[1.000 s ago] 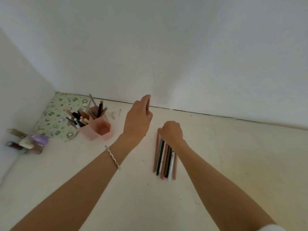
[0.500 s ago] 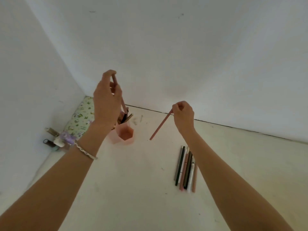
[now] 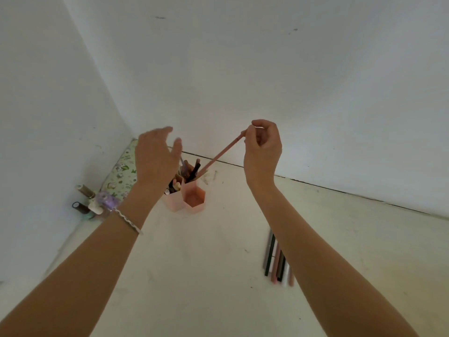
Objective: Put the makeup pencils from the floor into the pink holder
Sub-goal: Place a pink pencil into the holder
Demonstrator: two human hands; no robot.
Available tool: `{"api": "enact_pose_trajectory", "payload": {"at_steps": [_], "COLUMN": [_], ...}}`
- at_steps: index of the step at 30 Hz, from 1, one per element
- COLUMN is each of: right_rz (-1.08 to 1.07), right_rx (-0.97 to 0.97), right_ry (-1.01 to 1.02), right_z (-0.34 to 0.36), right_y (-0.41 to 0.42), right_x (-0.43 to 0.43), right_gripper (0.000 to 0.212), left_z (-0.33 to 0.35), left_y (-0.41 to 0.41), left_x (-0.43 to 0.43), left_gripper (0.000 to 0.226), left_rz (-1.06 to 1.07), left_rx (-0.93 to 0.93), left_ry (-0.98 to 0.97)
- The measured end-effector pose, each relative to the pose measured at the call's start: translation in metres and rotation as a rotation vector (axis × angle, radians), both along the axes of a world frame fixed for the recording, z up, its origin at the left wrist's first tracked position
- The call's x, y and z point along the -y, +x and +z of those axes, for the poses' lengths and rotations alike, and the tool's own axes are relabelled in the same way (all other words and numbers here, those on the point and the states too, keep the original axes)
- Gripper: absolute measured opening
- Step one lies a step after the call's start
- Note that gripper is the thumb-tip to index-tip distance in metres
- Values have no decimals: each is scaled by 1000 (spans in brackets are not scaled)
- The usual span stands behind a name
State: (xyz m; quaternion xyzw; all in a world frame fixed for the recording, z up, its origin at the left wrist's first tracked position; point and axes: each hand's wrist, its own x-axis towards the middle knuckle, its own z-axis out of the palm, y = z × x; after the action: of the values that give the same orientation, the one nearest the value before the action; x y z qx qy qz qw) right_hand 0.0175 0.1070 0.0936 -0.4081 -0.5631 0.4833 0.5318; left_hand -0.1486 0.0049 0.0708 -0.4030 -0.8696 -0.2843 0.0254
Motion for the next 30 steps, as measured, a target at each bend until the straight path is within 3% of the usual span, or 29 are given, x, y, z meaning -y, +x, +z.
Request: {"api": "enact_pose_trajectory", "payload": {"at_steps": [4, 13, 18, 24, 30], "right_rz": [59, 365, 142, 37, 3], "right_rx": [75, 685, 596, 575, 581], "right_ry": [186, 590, 510, 305, 154], "right_z": [-2, -57, -49, -40, -53], "right_y": [-25, -43, -7, 71, 139], "right_x": [17, 41, 22, -16, -27], "right_gripper": [14, 12, 28, 29, 25], "left_z": [18, 31, 21, -28, -82], "left_y": [-13, 4, 48, 153, 231], "left_x": [10, 20, 3, -38, -47], "left_gripper": [36, 32, 25, 17, 26], "left_rz": [68, 44, -34, -285, -353], "left_rx": [78, 220, 184, 329, 454], "left_ry": [209, 275, 277, -151, -530]}}
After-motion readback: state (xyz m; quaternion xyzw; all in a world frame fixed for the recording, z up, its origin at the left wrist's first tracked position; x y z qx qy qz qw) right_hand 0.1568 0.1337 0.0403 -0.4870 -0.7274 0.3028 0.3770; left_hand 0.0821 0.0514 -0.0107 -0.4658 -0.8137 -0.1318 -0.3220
